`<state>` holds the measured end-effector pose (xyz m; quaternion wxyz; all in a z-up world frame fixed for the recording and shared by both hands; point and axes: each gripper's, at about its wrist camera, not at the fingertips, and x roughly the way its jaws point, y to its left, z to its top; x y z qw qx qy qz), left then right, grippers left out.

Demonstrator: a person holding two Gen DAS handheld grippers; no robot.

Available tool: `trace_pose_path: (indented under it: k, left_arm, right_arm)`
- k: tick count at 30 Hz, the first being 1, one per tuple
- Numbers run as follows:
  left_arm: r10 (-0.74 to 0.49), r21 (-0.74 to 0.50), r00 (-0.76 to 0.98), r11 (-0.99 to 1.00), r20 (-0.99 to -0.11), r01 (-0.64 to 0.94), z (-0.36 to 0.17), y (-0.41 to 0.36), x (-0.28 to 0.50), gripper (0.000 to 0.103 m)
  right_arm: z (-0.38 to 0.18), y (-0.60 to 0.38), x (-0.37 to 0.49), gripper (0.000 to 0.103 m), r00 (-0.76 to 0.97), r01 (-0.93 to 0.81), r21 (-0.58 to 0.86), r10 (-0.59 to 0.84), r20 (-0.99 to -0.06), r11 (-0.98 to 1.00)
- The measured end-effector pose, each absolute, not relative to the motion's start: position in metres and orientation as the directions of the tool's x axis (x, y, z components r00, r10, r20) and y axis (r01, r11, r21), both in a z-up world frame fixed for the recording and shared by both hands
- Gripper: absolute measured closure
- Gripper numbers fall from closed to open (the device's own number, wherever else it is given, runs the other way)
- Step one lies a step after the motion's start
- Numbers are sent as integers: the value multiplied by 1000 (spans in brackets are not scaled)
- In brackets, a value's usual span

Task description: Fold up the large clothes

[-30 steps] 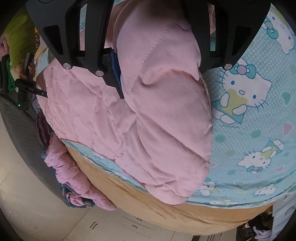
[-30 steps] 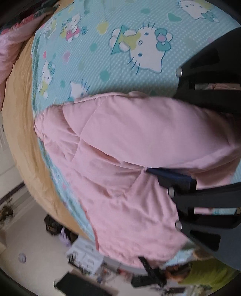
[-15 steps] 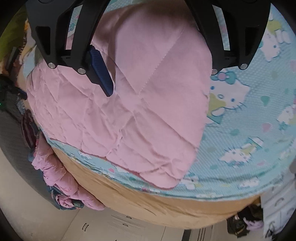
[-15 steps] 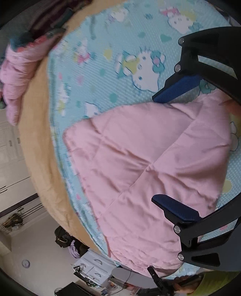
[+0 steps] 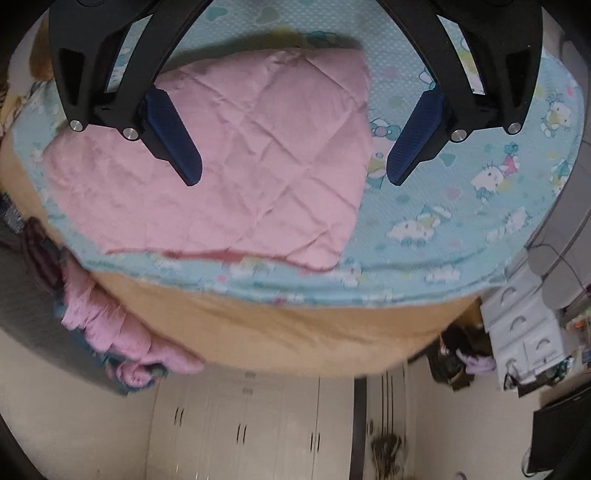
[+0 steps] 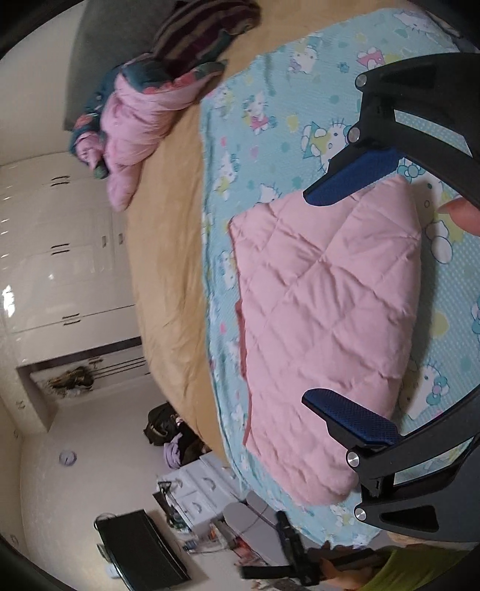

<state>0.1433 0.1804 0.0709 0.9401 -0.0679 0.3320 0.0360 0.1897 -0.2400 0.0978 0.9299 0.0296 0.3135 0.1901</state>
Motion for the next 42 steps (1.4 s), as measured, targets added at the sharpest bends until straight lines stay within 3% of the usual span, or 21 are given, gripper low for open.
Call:
trace_pose_path:
  k: [8, 19, 31, 37, 42]
  left_arm:
    - [-8, -104, 849, 993, -528, -55, 100, 148, 93, 9]
    - [-37, -90, 873, 996, -487, -8, 72, 103, 38, 9]
    - [-42, -124, 838, 992, -544, -30, 20, 79, 8, 9]
    - [-35, -132, 823, 990, -567, -49, 14, 76, 8, 9]
    - [-11, -111, 823, 992, -567, -63, 15, 72, 6, 9]
  right_arm:
    - [109, -227, 131, 4, 773, -360, 132, 375, -511, 923]
    - [95, -224, 70, 4, 852, -308, 75, 310, -422, 949]
    - [43, -213, 38, 4, 824, -295, 114, 313, -473, 949]
    - [35, -205, 31, 4, 813, -292, 157, 332, -479, 943]
    - [38, -201, 29, 4, 824, -294, 108, 309, -475, 950]
